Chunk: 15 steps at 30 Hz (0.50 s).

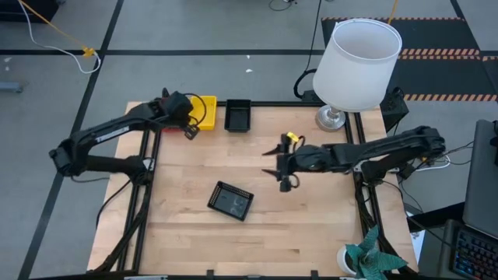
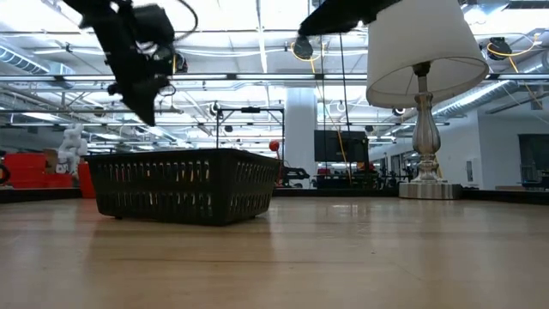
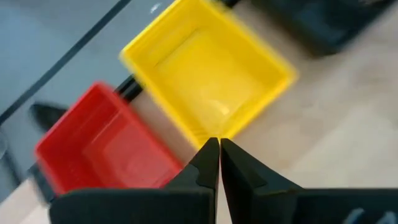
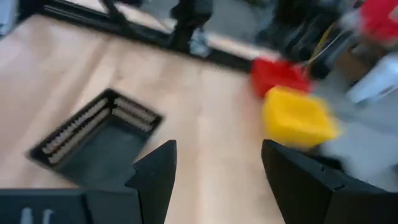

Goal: Stack baskets by color
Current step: Stack the bottom black bin on top of the top black bin

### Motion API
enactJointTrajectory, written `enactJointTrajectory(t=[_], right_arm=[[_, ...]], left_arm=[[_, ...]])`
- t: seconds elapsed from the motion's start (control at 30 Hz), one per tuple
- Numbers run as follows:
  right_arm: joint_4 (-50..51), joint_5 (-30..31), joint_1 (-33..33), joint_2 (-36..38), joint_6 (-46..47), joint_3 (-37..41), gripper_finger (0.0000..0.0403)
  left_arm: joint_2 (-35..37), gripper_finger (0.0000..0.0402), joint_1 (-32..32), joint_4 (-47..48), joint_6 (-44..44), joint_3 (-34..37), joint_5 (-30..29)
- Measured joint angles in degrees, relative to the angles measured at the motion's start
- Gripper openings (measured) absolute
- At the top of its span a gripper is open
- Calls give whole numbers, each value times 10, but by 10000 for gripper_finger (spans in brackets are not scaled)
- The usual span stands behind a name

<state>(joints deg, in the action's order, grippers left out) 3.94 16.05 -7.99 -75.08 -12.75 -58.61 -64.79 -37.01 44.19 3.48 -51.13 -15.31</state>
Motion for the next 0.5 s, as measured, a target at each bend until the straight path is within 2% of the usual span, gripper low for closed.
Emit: enactJointTrajectory(t=[0.17, 0.5], right_arm=[[7, -60, -13, -86, 98, 0, 228], [-45, -151, -73, -187, 75, 0, 228]], left_arm=[[58, 19, 46, -13, -16, 0, 31], [94, 19, 112, -15, -30, 0, 31]])
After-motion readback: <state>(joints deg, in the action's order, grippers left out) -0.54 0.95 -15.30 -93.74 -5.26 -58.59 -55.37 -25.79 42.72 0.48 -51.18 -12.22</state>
